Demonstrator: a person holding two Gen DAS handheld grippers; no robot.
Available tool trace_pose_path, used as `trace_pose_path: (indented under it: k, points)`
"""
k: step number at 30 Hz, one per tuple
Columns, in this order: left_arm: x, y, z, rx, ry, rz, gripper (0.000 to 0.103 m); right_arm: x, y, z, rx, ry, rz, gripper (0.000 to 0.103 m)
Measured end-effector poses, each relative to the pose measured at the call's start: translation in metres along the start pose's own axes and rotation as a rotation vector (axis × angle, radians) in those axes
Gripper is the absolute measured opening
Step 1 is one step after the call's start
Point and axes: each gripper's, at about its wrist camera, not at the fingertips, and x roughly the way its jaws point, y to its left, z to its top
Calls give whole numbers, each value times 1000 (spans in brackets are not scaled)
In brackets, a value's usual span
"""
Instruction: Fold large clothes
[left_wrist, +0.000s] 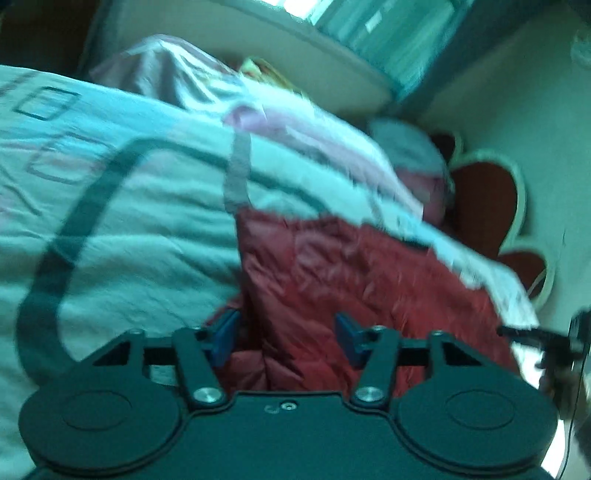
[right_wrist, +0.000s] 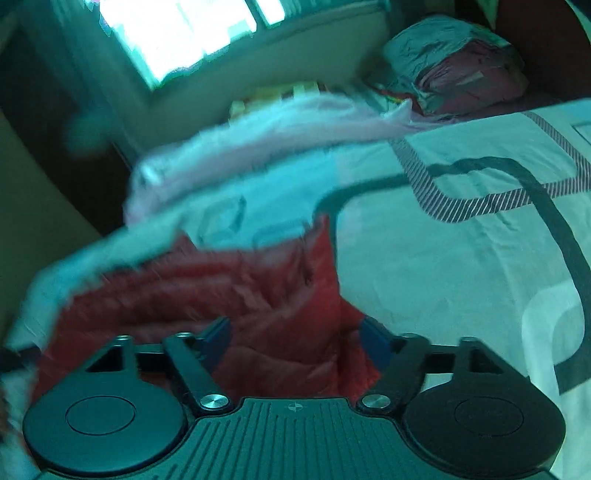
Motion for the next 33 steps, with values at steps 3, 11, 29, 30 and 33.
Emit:
trace_pose_path:
  k: [3,11,29,30,33]
  points:
    - [14,-7,-1,39,31,-9,30,6,1,-3,-19,26,1,36]
    - [-2,-28,1,160,-183,31,5,-19,23,-1,-173,-134,-73,6]
    - [-23,-72,-31,311,-206,243,59,-49,41,-30,-191,-181,-166,78]
    - [-30,-85,-41,326,-208,207,58,-57,53,-40,-226,-170,-130,68]
    - [-30,-138,-75,437,-179,148,58,-68,99,-68,-315,-164,-9,51]
